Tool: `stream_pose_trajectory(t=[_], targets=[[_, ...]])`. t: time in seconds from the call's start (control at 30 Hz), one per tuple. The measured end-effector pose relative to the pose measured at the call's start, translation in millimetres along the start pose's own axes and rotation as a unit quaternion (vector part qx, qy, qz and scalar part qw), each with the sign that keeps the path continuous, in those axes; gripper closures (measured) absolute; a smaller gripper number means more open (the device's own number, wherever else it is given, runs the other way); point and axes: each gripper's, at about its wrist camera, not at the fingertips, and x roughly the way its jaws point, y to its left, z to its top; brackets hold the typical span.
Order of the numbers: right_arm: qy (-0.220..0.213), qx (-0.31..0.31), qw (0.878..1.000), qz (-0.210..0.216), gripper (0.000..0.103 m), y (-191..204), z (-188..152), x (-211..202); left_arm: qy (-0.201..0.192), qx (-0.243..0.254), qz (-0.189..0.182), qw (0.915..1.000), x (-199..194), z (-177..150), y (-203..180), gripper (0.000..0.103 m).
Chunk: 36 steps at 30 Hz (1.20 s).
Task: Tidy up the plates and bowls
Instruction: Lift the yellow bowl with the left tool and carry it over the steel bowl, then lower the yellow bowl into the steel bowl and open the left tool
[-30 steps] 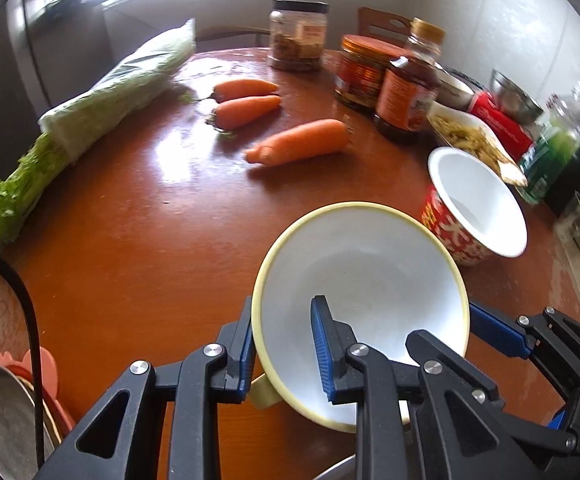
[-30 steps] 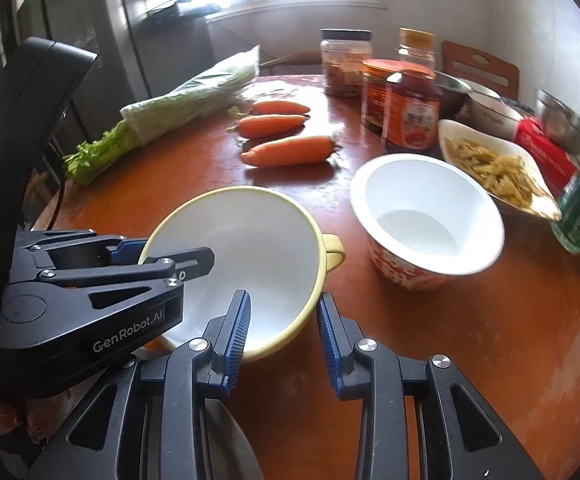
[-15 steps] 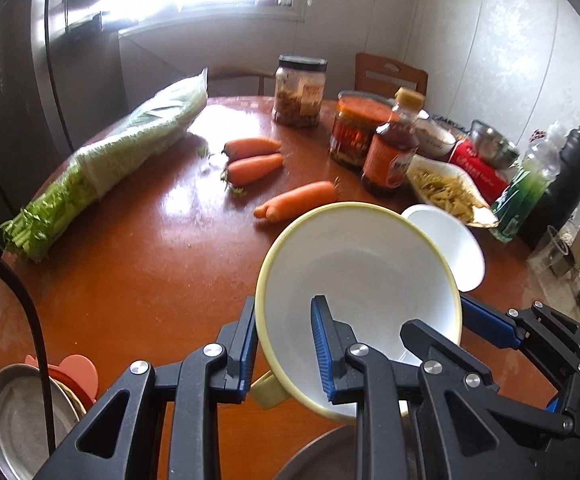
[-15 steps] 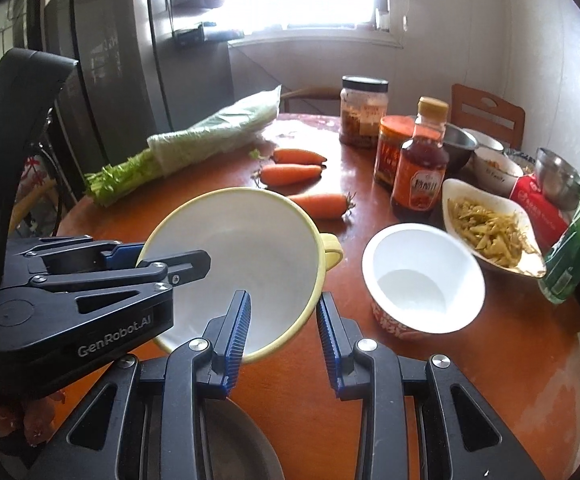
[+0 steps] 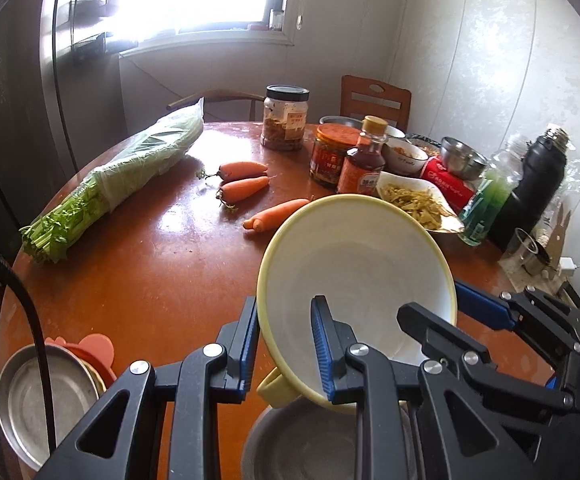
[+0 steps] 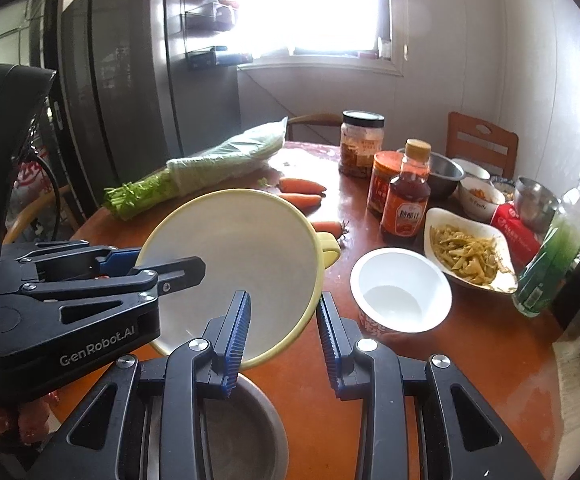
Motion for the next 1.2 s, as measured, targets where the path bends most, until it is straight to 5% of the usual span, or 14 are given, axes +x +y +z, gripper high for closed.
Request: stream_pose_trajectory(t=[0.47,1.2], targets=[[0.003,-0.043,0.999,0.001,0.068,14.2,-37.4,-39.3,0.001,-0.007,-0.016,0.9999,-19.5,-47.6,-8.7,0.077],[0.041,-0.068,0.997,-0.013,0.068,22.6,-75.6,-27.6,0.030,0.022,-0.004,0.9993,1.8,-97.1,-18.6,0.077]])
